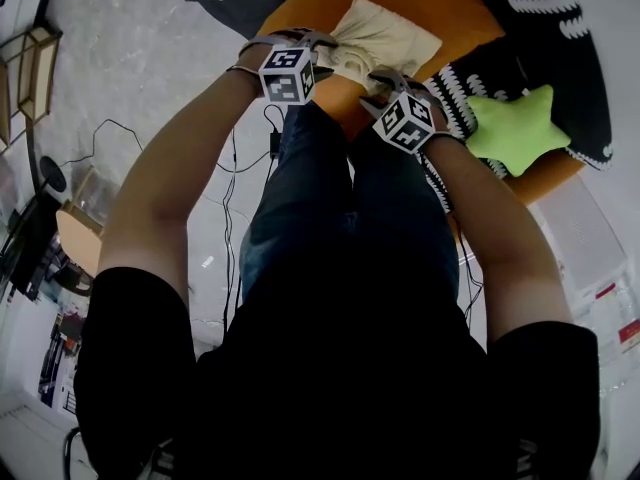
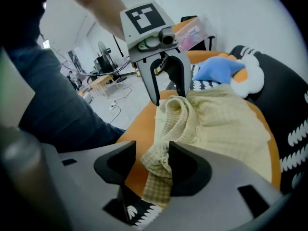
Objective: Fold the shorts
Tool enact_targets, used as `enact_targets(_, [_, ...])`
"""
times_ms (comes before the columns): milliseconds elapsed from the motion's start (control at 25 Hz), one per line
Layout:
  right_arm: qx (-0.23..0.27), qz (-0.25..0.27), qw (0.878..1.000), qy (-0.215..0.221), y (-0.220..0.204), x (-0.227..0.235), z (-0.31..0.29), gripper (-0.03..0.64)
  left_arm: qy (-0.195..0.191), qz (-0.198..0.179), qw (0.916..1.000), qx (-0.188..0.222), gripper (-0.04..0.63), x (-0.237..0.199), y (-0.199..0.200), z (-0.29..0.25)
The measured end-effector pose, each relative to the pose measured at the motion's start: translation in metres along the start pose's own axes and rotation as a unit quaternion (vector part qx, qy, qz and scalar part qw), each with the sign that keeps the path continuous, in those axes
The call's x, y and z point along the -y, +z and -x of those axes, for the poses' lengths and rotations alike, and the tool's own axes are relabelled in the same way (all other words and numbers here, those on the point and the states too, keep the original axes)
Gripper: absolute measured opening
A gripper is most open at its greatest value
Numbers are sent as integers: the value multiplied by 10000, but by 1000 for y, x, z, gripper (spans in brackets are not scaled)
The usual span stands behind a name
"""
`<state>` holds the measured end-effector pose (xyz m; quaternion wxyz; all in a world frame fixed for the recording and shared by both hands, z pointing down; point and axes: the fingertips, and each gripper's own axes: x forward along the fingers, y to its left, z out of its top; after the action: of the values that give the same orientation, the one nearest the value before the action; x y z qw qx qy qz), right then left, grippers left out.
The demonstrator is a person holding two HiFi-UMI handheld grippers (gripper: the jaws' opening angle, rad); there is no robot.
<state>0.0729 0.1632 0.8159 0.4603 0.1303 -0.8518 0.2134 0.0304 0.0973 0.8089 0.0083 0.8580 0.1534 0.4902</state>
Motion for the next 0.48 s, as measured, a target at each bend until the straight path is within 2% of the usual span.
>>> enact_targets(200, [-29, -883, 9956, 305, 1, -1, -4, 233, -106, 600, 9980, -152, 245, 2, -8, -5])
enact_targets(320, [-16, -1132, 9928, 388, 6, -2, 1, 254, -55, 976, 9951, -123, 247, -2, -4, 0])
enact_targets(480, [92, -1395, 9897, 321, 17, -5, 23, 253, 122, 1195, 9928, -33, 255, -3, 8, 16])
